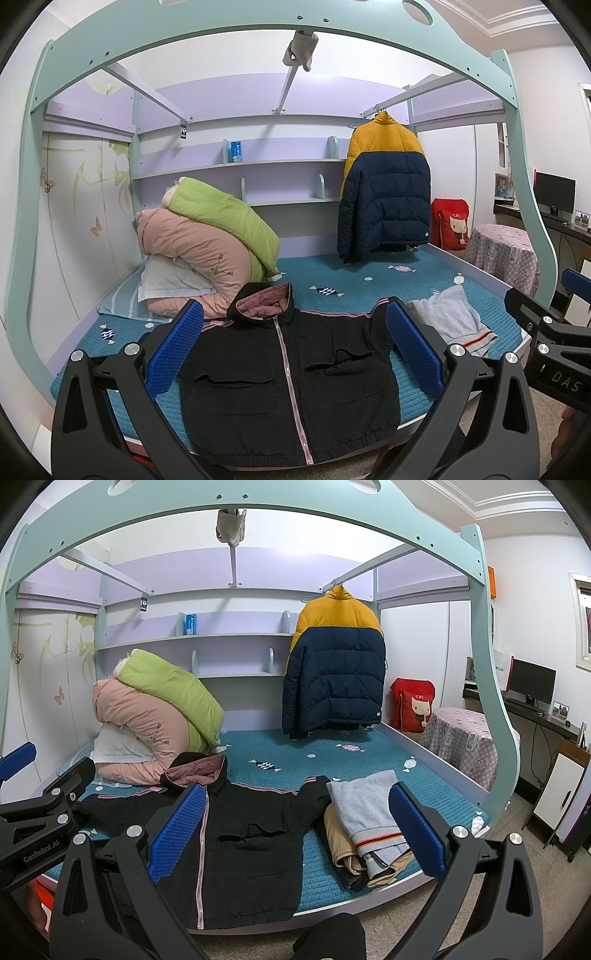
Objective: Fold large clothes
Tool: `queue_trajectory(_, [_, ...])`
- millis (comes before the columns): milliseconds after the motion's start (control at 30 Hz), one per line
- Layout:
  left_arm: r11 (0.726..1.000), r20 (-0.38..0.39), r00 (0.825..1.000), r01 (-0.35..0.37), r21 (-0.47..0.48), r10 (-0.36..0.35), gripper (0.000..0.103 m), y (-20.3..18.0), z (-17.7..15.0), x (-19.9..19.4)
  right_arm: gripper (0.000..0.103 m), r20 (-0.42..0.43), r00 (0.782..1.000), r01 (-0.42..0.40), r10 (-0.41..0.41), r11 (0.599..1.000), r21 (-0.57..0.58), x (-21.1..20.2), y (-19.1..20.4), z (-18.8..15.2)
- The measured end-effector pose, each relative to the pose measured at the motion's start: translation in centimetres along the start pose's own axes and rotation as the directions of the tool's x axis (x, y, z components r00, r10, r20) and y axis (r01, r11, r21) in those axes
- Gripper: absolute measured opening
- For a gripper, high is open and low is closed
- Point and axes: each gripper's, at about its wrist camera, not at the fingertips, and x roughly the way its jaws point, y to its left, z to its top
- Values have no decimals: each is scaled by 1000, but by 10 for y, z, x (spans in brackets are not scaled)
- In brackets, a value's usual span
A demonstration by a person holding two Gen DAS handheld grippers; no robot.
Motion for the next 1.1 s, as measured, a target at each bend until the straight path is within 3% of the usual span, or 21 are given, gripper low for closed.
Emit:
queue_trajectory(733, [1000,-9,1000,5,-2,-5,98,-4,-3,1,96,-6,1000,-2,2,1000,0,3,-1,-2])
queue_trajectory(1100, [1000,-28,1000,-1,-7,1,98,-14,-14,17,96,-37,999,-16,16,1000,5,26,-2,-10])
